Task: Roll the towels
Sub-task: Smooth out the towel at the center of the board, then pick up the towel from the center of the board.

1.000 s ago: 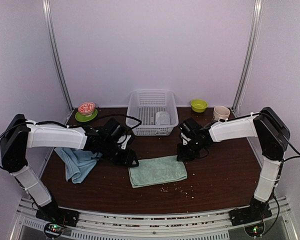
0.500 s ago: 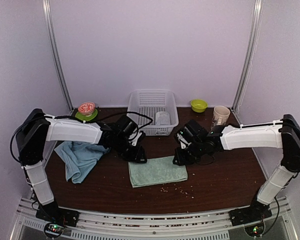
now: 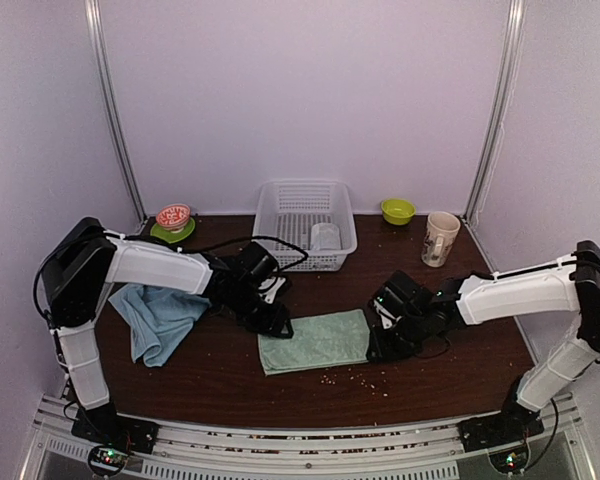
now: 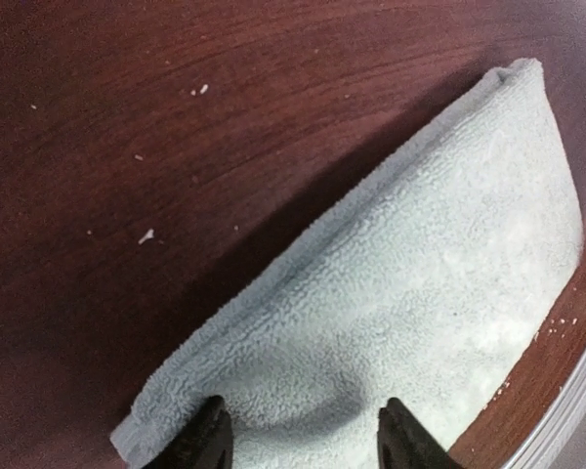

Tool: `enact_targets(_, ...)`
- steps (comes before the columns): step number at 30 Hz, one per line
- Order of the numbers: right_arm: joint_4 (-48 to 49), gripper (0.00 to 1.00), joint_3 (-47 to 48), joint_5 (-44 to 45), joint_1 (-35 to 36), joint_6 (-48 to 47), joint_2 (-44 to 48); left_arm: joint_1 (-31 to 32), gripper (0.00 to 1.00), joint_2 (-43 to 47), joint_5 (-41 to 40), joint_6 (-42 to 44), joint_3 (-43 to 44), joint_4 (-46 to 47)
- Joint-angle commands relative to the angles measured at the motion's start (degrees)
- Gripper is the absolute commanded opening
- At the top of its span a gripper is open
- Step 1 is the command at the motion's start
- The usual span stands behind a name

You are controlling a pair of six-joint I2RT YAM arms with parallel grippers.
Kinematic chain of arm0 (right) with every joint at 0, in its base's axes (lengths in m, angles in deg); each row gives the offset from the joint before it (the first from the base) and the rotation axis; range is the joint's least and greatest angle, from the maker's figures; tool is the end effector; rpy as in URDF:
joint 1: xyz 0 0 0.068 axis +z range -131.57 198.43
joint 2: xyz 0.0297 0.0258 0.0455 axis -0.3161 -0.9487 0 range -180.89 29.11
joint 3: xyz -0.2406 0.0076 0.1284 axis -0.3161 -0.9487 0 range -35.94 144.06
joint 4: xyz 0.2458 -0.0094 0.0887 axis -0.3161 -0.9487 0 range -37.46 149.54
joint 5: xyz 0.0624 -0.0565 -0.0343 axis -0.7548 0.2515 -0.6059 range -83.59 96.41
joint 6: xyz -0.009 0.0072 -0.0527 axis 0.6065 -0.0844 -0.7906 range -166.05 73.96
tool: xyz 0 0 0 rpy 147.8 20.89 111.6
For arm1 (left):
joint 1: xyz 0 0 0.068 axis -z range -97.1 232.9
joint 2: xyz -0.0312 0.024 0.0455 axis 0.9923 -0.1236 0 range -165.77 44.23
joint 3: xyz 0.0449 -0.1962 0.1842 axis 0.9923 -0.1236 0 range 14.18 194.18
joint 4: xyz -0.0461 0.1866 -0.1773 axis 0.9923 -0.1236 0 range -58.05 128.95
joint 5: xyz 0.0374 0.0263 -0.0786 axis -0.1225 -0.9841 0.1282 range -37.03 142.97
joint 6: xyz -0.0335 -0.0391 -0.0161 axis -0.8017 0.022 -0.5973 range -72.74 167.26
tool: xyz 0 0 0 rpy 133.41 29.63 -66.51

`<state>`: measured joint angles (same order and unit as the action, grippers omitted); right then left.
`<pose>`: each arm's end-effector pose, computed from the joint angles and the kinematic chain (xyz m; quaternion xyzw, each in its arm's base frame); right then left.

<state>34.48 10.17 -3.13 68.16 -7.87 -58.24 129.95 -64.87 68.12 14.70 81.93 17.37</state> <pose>0.1736 0.2139 0.1609 -0.1152 0.9686 0.2007 0.0908 0.2517 -0.2840 0.1496 0.1522 0.9522 -0.2470 0.0961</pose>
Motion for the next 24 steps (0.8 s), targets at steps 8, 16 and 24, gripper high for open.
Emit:
enact_targets(8,9.83,0.50,-0.54,-3.23,-8.26,5.65,3.24,0.95,0.64,12.43,1.54,2.38,0.16,-1.34)
enact_targets(16,20.87,0.47,-4.88,-9.05,-9.72,12.66,-2.56,2.67,0.59,7.17,-4.70,3.37,1.16,-4.20)
enact_targets(24,25.23,0.41,-7.69,-12.96,-10.80,14.40,-6.73,3.30,0.57,3.74,-6.65,4.56,1.16,-5.40)
